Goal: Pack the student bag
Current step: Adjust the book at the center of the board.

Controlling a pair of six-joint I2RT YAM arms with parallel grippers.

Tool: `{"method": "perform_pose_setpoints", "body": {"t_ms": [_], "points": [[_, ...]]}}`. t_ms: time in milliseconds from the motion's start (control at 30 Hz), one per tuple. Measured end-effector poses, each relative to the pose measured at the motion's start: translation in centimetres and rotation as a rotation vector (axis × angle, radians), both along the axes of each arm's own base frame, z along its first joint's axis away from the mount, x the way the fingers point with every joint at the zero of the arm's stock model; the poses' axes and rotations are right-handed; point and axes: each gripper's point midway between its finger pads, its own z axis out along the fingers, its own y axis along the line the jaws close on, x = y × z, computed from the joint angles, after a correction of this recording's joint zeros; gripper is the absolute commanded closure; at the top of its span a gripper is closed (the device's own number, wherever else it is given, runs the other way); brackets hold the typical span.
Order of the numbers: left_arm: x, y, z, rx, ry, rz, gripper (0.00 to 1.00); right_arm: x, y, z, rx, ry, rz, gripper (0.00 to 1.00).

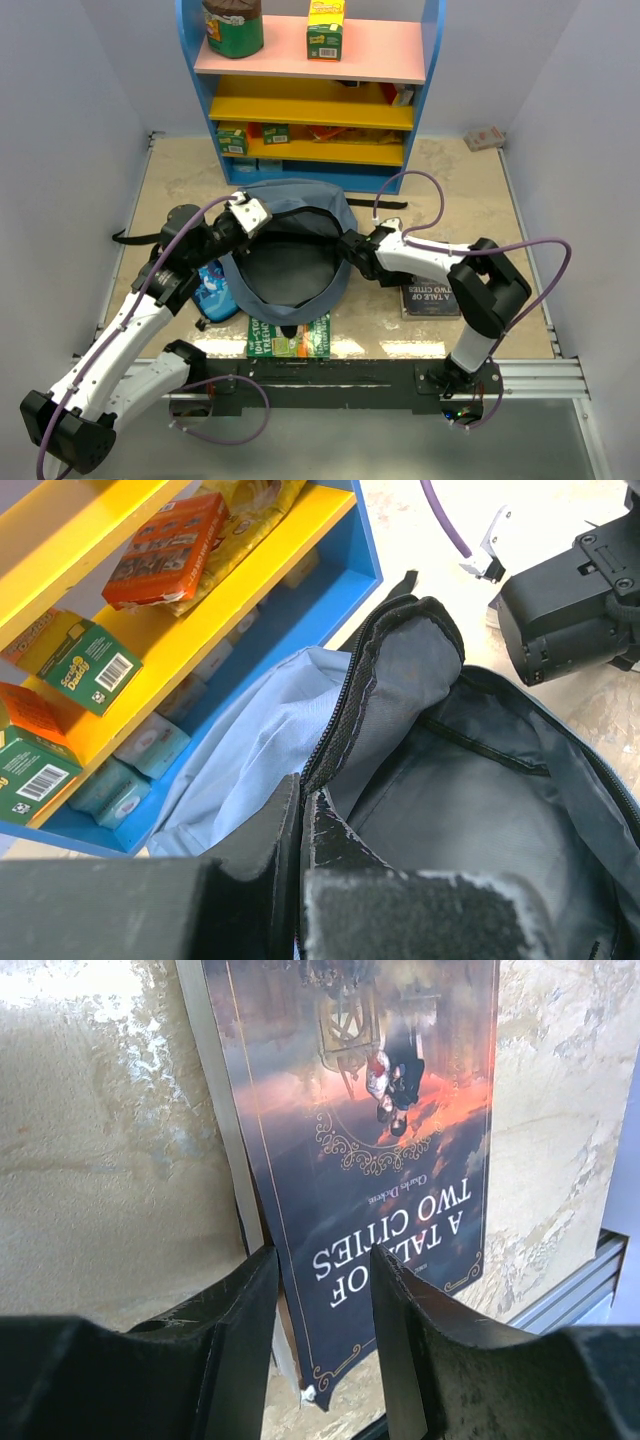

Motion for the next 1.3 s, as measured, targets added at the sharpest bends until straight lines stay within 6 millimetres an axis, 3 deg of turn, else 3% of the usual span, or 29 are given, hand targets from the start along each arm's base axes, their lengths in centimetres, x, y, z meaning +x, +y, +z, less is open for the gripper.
{"method": "perform_pose_setpoints", "body": {"t_ms": [100,233,300,567,633,667,933,1300], "points": [[0.0,0.0,0.0,0.001,0.001,-0.001,1.0,0.0,-0.1,-0.2,-0.003,-0.001,-0.011,0.61],[0.1,-0.1,-0.2,0.004,0.007,-0.004,1.0,0.0,-0.2,-0.2,0.0,-0.015,-0.031,0.8],[0.1,-0.1,-0.3,0.005,0.009,-0.005,1.0,0.0,-0.3,-0.1,-0.001,-0.025,-0.043,0.84],[0.1,-0.2,-0.3,0.005,0.01,-0.007,1.0,0.0,-0.8,0.6,-0.005,-0.055,-0.069,0.84],[0.1,-0.2,-0.3,0.005,0.01,-0.007,1.0,0.0,-0.8,0.6,-0.007,-0.056,-0.07,0.99],[0.1,-0.2,-0.3,0.005,0.01,-0.007,1.0,0.0,-0.9,0.6,-0.008,-0.057,-0.07,1.0],[0.1,-0.1,-0.3,0.006,0.01,-0.007,1.0,0.0,-0.8,0.8,0.002,-0.066,-0.073,1.0],[0.0,-0.1,-0.2,0.004,0.005,-0.005,1.0,1.1,0.4,3.6,0.114,-0.145,-0.022,1.0]]}}
